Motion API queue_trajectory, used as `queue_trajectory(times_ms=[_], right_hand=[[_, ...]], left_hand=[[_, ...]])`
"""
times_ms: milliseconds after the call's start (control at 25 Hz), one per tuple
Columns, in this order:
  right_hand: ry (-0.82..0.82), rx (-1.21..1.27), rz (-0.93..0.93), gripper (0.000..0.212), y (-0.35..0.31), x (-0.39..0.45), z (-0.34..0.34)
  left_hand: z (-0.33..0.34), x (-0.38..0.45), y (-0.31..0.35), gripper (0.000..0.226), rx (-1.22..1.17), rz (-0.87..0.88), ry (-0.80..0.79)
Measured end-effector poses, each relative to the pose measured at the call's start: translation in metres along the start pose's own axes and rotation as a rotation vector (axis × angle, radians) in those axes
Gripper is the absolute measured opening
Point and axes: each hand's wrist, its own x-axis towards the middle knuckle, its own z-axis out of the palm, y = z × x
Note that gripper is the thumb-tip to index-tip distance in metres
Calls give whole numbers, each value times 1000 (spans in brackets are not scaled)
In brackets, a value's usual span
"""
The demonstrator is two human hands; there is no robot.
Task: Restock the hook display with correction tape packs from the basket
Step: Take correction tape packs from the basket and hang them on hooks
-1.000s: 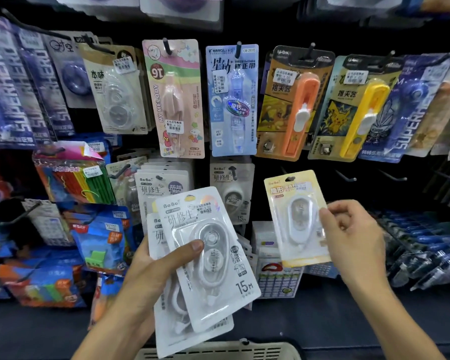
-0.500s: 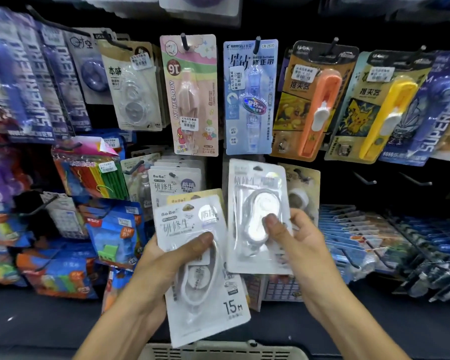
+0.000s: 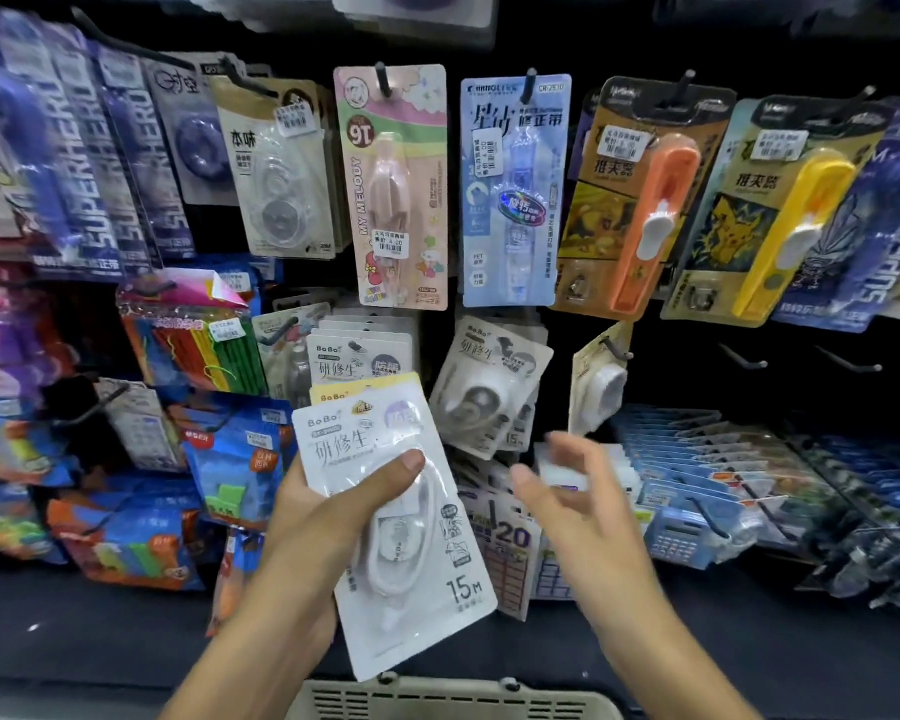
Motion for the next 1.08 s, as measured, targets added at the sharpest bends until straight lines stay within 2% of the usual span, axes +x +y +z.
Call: queue_trajectory(times_ms=[80, 120, 200, 280, 360, 520, 680, 800, 920, 1000, 1080], right_hand=[[-218, -32, -43, 46, 0, -13, 17], [-229, -16, -58, 42, 1, -15, 23], [-138, 195, -5, 34, -4, -11, 21], [7, 362, 46, 37, -11, -2, 7], [101, 325, 53, 27, -17, 4, -7], [138, 302, 70, 7, -12, 4, -8], [196, 360, 184, 25, 0, 8, -11], [198, 364, 251, 24, 7, 14, -12], [246, 269, 248, 23, 13, 20, -10], [262, 150, 260, 31, 15, 24, -13], [181, 122, 316, 40, 13, 22, -13]], left_hand=[[3, -1, -4, 71, -12, -23, -23], [4, -1, -5, 68, -22, -35, -43], [2, 0, -2, 67, -28, -29, -63], [-2, 2, 1, 62, -47, 15, -27], [-6, 4, 4, 55, -50, 58, 13], [-8, 7, 3, 52, -52, 114, 84], [-9, 11, 1, 46, -61, 170, 144], [-11, 12, -1, 38, -50, 202, 166], [-12, 12, -2, 36, -25, 227, 201], [-12, 12, -2, 34, -22, 231, 206], [-12, 12, -2, 40, -8, 233, 192]])
